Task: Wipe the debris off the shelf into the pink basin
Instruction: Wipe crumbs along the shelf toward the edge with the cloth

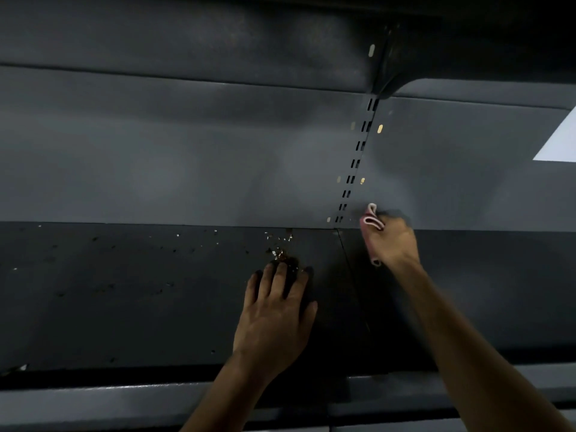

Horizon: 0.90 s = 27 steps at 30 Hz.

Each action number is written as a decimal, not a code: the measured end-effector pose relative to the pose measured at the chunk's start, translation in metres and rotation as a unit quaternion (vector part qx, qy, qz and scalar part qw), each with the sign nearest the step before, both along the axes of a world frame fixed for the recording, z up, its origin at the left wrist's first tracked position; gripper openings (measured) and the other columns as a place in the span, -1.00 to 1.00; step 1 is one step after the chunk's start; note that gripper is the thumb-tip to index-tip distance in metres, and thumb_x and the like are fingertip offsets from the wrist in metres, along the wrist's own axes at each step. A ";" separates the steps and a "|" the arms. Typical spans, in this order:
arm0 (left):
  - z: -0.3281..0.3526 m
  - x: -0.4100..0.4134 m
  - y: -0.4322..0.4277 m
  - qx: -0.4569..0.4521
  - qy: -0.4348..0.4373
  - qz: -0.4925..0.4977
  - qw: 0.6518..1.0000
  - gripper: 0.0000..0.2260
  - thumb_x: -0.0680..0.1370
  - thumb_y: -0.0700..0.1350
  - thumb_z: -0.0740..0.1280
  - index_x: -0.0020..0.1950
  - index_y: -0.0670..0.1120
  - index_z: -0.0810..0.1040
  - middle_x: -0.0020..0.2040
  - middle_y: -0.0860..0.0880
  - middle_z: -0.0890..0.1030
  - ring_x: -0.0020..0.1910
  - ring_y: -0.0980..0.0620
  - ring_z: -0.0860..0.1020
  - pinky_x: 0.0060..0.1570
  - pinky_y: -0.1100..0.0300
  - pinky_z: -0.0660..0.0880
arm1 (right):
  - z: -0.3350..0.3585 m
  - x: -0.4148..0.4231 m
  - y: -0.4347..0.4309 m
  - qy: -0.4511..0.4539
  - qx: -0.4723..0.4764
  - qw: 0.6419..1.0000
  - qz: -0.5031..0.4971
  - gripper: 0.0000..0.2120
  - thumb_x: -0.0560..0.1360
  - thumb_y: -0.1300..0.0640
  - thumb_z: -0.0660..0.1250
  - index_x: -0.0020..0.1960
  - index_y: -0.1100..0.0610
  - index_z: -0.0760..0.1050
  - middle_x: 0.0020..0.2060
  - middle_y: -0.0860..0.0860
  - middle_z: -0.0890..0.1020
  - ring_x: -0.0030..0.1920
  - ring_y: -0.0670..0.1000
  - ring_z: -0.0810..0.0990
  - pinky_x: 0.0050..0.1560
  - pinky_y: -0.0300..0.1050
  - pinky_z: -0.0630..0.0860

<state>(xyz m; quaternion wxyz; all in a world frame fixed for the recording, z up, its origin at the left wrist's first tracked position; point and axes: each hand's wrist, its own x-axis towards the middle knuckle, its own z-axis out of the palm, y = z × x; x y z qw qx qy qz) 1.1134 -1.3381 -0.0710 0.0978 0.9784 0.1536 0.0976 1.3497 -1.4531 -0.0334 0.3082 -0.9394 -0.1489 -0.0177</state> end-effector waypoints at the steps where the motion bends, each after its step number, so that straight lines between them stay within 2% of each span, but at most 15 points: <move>1: 0.000 0.000 0.000 -0.001 0.000 0.000 1.000 -0.48 0.62 0.23 -0.10 0.57 0.12 0.04 0.59 -0.07 0.08 0.58 -0.08 -0.06 0.52 -0.07 -0.17 | -0.004 0.003 0.000 0.003 -0.020 1.000 -0.005 -0.74 0.60 -0.03 0.22 -0.09 0.14 0.53 -0.25 0.08 0.64 -0.34 -0.02 0.58 -0.31 -0.16 0.50; 4: 0.002 0.001 -0.001 -0.004 -0.002 0.001 1.000 -0.48 0.62 0.23 -0.08 0.57 0.12 0.05 0.59 -0.07 0.08 0.58 -0.08 -0.06 0.51 -0.06 -0.19 | -0.014 -0.011 0.022 -0.006 -0.065 0.998 0.010 -0.84 0.57 0.06 0.28 0.00 0.15 0.54 -0.12 0.12 0.66 -0.15 0.12 0.64 -0.07 -0.06 0.58; 6: 0.002 0.001 0.000 -0.012 0.003 0.004 1.000 -0.48 0.63 0.22 -0.07 0.57 0.13 0.03 0.59 -0.06 0.06 0.58 -0.07 -0.07 0.52 -0.07 -0.19 | -0.018 -0.032 0.049 -0.028 -0.066 0.994 0.083 -0.84 0.54 0.11 0.33 0.10 0.13 0.56 -0.01 0.11 0.65 -0.07 0.13 0.65 0.02 -0.08 0.56; 9: 0.003 0.000 0.000 -0.012 0.005 0.005 1.000 -0.48 0.63 0.22 -0.07 0.57 0.13 0.03 0.59 -0.05 0.06 0.58 -0.06 -0.07 0.53 -0.05 -0.19 | -0.014 -0.066 0.081 -0.006 -0.029 0.979 0.201 -0.79 0.55 0.04 0.35 0.18 0.02 0.56 0.05 0.02 0.64 -0.11 0.00 0.64 0.00 -0.19 0.55; 11: 0.003 -0.001 0.002 -0.021 0.012 0.000 1.000 -0.49 0.63 0.22 -0.06 0.57 0.15 0.01 0.60 -0.03 0.03 0.58 -0.04 -0.09 0.53 -0.03 -0.21 | -0.005 -0.082 0.086 0.000 -0.006 0.975 0.221 -0.77 0.56 0.00 0.33 0.19 0.01 0.56 0.05 0.01 0.64 -0.06 -0.01 0.63 -0.02 -0.25 0.47; 14: 0.001 -0.001 0.003 -0.016 0.017 0.000 1.000 -0.47 0.61 0.25 -0.12 0.57 0.16 0.00 0.60 -0.04 0.04 0.58 -0.05 -0.08 0.53 -0.04 -0.19 | 0.010 -0.085 0.065 0.046 0.050 0.981 0.183 -0.85 0.58 0.00 0.30 0.06 0.02 0.58 -0.13 0.00 0.67 -0.25 -0.10 0.63 -0.28 -0.32 0.46; 16: 0.001 -0.001 0.003 -0.007 0.015 0.001 1.000 -0.41 0.56 0.28 -0.20 0.57 0.15 0.03 0.60 -0.05 0.07 0.58 -0.06 -0.04 0.54 -0.05 -0.15 | 0.017 -0.076 0.037 0.055 0.063 0.986 0.142 -0.82 0.59 -0.06 0.27 -0.07 0.01 0.57 -0.26 -0.02 0.64 -0.31 -0.11 0.62 -0.42 -0.32 0.42; 19: 0.003 -0.001 0.002 -0.026 0.009 0.004 1.000 -0.38 0.53 0.29 -0.23 0.56 0.14 0.06 0.59 -0.05 0.07 0.58 -0.06 -0.04 0.53 -0.04 -0.16 | 0.019 -0.057 -0.012 0.029 0.027 0.993 0.108 -0.85 0.57 0.06 0.28 -0.14 0.07 0.53 -0.27 0.03 0.61 -0.24 0.04 0.64 -0.36 -0.25 0.40; 22: 0.003 0.000 0.002 -0.033 0.007 0.003 0.999 -0.48 0.62 0.24 -0.09 0.56 0.13 0.06 0.60 -0.03 0.04 0.58 -0.05 -0.06 0.53 -0.03 -0.15 | 0.012 -0.039 -0.066 0.004 -0.020 0.998 0.062 -0.90 0.55 0.19 0.29 -0.12 0.12 0.55 -0.26 0.09 0.61 -0.14 0.14 0.66 -0.23 -0.19 0.38; 27: 0.001 0.000 0.003 -0.032 -0.007 0.000 0.999 -0.45 0.59 0.25 -0.12 0.54 0.10 0.16 0.57 -0.06 0.13 0.57 -0.07 0.02 0.53 -0.06 -0.07 | 0.008 -0.041 -0.123 -0.016 -0.083 0.996 0.024 -0.82 0.55 0.06 0.30 0.03 0.14 0.59 -0.16 0.15 0.65 -0.04 0.22 0.65 -0.18 -0.13 0.38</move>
